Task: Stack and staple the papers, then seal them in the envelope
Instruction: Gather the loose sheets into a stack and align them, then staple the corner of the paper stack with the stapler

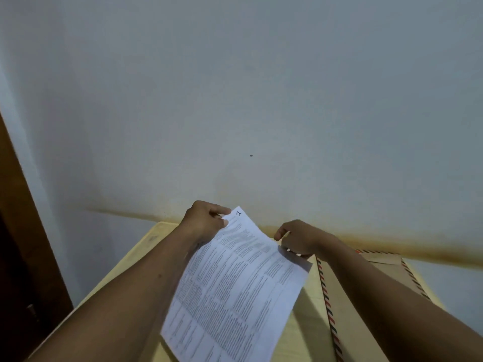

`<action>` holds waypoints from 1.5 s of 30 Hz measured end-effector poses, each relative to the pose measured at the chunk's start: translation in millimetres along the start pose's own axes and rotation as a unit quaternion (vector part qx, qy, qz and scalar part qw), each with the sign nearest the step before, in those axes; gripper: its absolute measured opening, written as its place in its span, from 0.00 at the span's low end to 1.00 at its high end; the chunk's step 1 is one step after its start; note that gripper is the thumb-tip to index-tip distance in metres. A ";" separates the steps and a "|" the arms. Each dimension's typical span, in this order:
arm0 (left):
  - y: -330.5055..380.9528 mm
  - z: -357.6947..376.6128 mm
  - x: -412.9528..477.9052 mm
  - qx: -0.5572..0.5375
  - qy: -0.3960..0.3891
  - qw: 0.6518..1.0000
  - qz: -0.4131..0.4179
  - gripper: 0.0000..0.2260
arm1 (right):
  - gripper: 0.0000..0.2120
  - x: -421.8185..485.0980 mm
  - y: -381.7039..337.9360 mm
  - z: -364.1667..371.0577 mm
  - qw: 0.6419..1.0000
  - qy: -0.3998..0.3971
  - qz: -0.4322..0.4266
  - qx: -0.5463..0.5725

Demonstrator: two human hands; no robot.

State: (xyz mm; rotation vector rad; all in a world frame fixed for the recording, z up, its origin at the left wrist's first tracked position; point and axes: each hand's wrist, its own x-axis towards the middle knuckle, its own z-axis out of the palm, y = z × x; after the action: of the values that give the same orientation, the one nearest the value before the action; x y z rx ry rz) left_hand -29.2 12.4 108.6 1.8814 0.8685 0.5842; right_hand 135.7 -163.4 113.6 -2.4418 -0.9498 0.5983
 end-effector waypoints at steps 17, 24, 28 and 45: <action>-33.3 100.8 -29.3 0.068 -0.183 0.979 0.053 0.12 | 0.13 -39.3 92.5 51.3 0.996 0.056 0.021 0.068; -17.1 126.6 -44.1 0.052 -0.231 0.967 0.091 0.12 | 0.09 -67.5 121.6 32.9 0.995 0.071 0.026 0.058; 2.9 142.8 -52.6 0.061 -0.267 0.955 0.112 0.12 | 0.09 -87.9 140.4 12.1 0.995 0.072 0.048 0.048; 19.1 163.0 -84.0 0.095 -0.326 0.932 0.125 0.12 | 0.25 -170.8 186.4 -14.2 0.957 -0.195 0.173 -0.128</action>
State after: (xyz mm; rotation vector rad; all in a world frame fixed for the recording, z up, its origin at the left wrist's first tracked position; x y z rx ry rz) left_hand 38.5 -149.6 52.2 2.1807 0.2534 -0.0071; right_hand 124.6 -411.1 62.0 -2.8106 -0.7797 1.1808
